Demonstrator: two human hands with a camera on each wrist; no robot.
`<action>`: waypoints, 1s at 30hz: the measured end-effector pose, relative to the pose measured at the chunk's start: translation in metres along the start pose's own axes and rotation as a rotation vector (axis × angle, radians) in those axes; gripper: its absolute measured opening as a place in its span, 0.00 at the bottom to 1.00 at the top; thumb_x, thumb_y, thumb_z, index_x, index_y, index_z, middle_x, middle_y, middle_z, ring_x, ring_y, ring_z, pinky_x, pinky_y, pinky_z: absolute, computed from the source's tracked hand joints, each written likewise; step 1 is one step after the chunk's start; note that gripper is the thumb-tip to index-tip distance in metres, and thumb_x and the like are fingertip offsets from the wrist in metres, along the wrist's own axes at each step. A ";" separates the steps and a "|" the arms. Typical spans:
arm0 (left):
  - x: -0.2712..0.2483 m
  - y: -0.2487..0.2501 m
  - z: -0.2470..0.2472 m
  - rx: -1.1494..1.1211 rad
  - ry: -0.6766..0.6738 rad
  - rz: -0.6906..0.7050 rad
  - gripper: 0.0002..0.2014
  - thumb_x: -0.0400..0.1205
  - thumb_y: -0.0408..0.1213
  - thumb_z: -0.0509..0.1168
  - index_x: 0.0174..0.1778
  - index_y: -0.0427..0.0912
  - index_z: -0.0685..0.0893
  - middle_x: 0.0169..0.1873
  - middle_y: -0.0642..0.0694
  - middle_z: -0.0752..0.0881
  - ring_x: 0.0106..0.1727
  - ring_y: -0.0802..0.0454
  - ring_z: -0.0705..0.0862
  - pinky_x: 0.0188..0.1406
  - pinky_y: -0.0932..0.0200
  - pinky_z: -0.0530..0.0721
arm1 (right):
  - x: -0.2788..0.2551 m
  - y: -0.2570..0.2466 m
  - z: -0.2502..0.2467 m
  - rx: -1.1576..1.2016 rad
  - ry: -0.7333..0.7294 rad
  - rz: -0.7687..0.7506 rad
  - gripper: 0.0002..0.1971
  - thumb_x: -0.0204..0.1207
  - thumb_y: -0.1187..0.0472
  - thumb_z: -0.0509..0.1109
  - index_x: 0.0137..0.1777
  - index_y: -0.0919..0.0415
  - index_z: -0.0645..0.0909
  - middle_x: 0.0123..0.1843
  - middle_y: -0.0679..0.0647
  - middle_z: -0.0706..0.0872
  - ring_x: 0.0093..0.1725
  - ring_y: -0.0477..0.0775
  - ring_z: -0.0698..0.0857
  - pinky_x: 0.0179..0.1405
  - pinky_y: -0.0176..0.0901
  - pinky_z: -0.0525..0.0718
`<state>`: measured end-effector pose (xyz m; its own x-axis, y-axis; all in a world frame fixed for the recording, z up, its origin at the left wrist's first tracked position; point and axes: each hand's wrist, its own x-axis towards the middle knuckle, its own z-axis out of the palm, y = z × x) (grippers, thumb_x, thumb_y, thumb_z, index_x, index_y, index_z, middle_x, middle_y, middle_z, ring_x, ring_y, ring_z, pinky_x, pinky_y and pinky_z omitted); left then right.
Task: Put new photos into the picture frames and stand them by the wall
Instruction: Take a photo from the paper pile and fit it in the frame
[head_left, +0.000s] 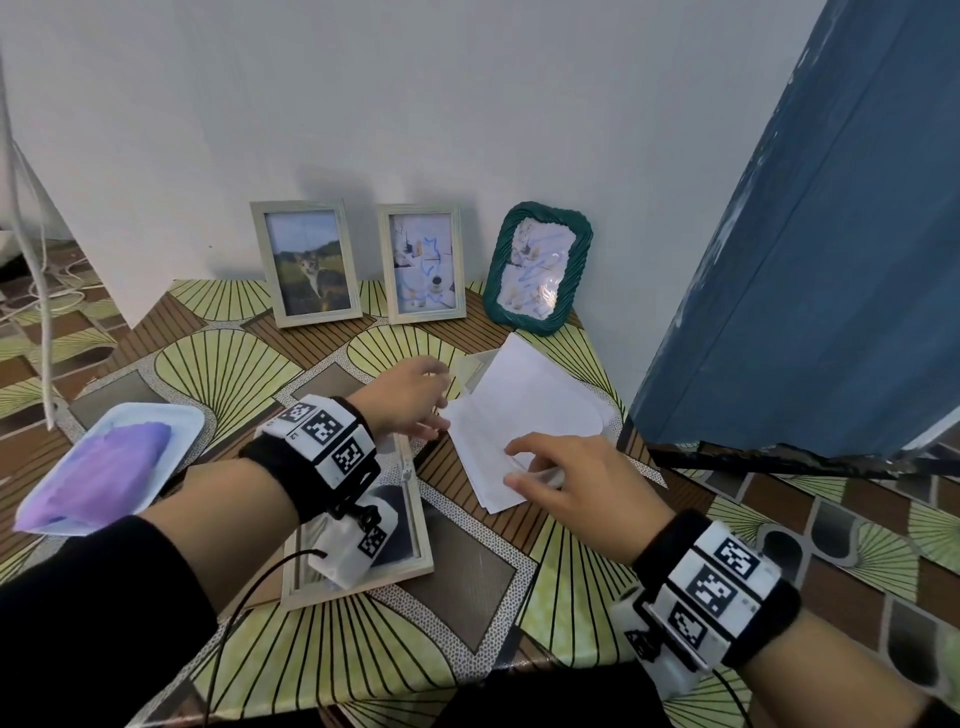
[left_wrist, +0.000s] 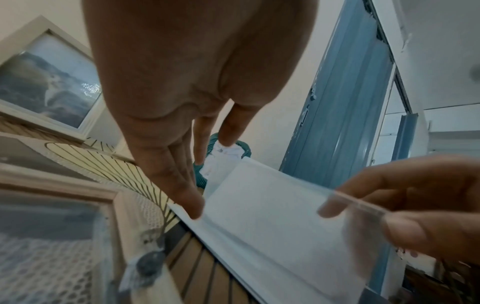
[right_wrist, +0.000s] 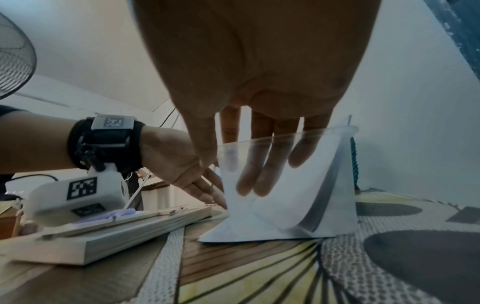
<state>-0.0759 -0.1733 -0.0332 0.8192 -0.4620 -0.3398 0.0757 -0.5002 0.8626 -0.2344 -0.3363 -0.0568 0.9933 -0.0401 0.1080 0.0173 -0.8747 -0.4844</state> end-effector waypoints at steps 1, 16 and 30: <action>-0.002 0.001 0.000 0.006 0.032 0.033 0.18 0.90 0.42 0.55 0.75 0.43 0.73 0.61 0.36 0.81 0.54 0.41 0.87 0.48 0.50 0.88 | 0.001 0.000 0.001 -0.019 -0.017 -0.013 0.21 0.78 0.38 0.65 0.68 0.43 0.79 0.53 0.44 0.88 0.52 0.39 0.84 0.55 0.43 0.84; -0.013 -0.006 0.006 0.150 0.028 0.155 0.36 0.81 0.42 0.72 0.83 0.55 0.62 0.79 0.45 0.71 0.72 0.44 0.77 0.69 0.42 0.81 | 0.042 0.050 -0.048 -0.021 0.264 0.307 0.08 0.83 0.54 0.66 0.49 0.53 0.86 0.41 0.49 0.86 0.41 0.48 0.84 0.40 0.40 0.78; -0.005 -0.007 0.006 0.169 0.013 0.189 0.36 0.80 0.38 0.73 0.83 0.48 0.64 0.78 0.48 0.73 0.75 0.50 0.74 0.70 0.44 0.80 | 0.045 0.039 -0.047 0.099 0.322 0.333 0.07 0.72 0.58 0.80 0.36 0.56 0.86 0.31 0.49 0.86 0.33 0.44 0.82 0.31 0.29 0.73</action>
<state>-0.0838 -0.1717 -0.0394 0.8171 -0.5502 -0.1724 -0.1750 -0.5215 0.8351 -0.1945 -0.3948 -0.0304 0.8610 -0.4723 0.1886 -0.2702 -0.7391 -0.6170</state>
